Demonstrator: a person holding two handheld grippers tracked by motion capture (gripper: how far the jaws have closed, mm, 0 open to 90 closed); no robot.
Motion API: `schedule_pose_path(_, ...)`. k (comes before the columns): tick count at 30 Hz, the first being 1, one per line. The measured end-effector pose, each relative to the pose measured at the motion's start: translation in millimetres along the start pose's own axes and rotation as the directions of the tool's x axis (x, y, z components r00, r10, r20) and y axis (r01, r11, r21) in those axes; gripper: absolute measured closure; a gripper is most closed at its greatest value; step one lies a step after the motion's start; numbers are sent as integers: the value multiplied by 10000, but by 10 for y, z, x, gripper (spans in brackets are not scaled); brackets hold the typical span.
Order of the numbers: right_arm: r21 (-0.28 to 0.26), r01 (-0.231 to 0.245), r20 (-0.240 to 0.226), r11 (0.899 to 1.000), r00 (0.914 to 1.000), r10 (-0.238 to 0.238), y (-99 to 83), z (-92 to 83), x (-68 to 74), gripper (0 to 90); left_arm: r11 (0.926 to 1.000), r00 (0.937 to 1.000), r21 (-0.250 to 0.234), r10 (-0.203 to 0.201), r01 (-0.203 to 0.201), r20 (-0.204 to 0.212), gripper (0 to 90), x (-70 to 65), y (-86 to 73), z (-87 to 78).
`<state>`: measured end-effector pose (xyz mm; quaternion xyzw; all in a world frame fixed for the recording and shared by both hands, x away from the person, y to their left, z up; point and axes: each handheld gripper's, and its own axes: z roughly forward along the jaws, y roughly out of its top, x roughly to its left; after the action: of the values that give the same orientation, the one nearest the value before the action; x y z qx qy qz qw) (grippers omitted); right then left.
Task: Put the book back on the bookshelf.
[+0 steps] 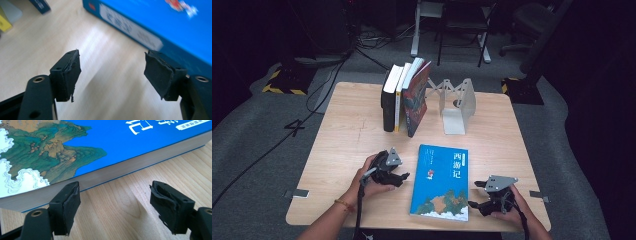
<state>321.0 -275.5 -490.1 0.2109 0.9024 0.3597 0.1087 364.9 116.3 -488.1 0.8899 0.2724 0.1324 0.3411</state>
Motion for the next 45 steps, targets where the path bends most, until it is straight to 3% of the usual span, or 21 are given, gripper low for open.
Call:
schedule_pose_path(3, 110, 56, -81, 9999, 10000, -55, -4, 19, 0, 246, 9998, 10000, 169, 49, -50, 52, 271, -59, -115, -49)
schedule_pose_path(5, 173, 90, -75, 9998, 9999, -89, -4, 25, 2, 241, 9995, 9997, 304, 75, -67, -239, 270, -90, -173, -63)
schedule_pose_path(9, 168, 186, 28, 9997, 9998, -187, 8, 16, 15, 241, 9996, 10000, 270, -49, 49, -4, 265, -116, -236, -108)
schedule_pose_path(12, 136, 134, 39, 9998, 9999, -135, 9, 8, 15, 241, 9998, 9994, 72, -169, 167, 301, 252, -139, -305, -135)
schedule_pose_path(14, 72, 61, -49, 10000, 10000, -61, 6, 6, 5, 241, 9988, 9981, -185, -445, 453, 417, 243, -155, -363, -141)
schedule_pose_path(16, 26, 11, -66, 10000, 10000, -11, 7, -2, 4, 241, 9987, 9982, -309, -385, 399, 461, 243, -168, -390, -151)
schedule_pose_path(24, -62, 93, -102, 9999, 9999, -94, 16, -14, -4, 240, 9991, 9981, -313, -275, 292, 552, 252, -172, -400, -163)
schedule_pose_path(34, -550, -47, -173, 9985, 9998, 37, 64, -58, -7, 240, 9991, 9979, -289, -290, 307, 574, 247, -172, -400, -163)
schedule_pose_path(39, -1080, -366, -169, 9935, 9992, 349, 111, -101, -23, 243, 9994, 9975, -268, -180, 199, 681, 246, -158, -397, -162)
schedule_pose_path(45, -965, -286, -65, 9949, 9996, 281, 130, -99, -21, 241, 9998, 9971, -154, -108, 119, 752, 245, -148, -397, -176)
